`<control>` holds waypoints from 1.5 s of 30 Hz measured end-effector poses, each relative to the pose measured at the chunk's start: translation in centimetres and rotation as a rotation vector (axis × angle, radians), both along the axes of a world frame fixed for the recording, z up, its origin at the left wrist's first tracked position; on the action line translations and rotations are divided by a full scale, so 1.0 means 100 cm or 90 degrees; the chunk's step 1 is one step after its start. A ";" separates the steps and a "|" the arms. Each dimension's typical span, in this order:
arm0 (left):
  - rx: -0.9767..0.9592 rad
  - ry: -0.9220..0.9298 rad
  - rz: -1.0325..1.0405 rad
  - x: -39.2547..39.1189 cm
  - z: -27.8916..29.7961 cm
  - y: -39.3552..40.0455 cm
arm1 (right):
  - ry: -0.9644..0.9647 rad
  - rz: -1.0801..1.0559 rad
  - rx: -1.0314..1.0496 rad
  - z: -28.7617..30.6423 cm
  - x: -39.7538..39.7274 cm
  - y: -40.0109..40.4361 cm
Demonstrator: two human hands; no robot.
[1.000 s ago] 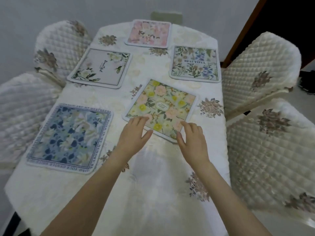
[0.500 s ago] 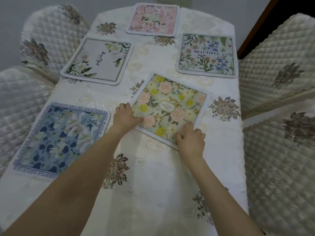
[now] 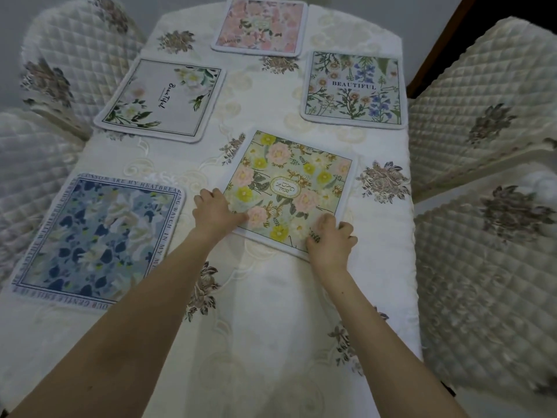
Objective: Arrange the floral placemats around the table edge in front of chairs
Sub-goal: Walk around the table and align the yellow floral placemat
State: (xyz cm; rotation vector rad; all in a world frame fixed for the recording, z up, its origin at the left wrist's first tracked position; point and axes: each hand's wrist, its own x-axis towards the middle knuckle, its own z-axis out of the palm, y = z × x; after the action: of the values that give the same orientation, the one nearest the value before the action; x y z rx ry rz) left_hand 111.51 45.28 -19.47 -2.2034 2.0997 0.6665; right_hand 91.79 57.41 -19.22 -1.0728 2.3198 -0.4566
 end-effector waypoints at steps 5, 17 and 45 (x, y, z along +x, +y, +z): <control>-0.006 0.003 0.009 -0.005 0.004 0.039 | 0.009 -0.012 -0.012 0.002 -0.006 0.025; -0.011 0.032 -0.033 -0.024 0.002 0.129 | 0.020 -0.058 -0.026 0.009 -0.041 0.098; 0.000 -0.065 -0.129 -0.050 0.002 0.217 | 0.042 -0.059 0.019 0.006 -0.072 0.171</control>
State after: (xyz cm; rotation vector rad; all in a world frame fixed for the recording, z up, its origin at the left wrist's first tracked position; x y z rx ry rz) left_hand 106.50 66.94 -19.31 -1.9423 2.2296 0.5273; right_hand 84.62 74.50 -18.67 -0.9839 2.4344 -0.4268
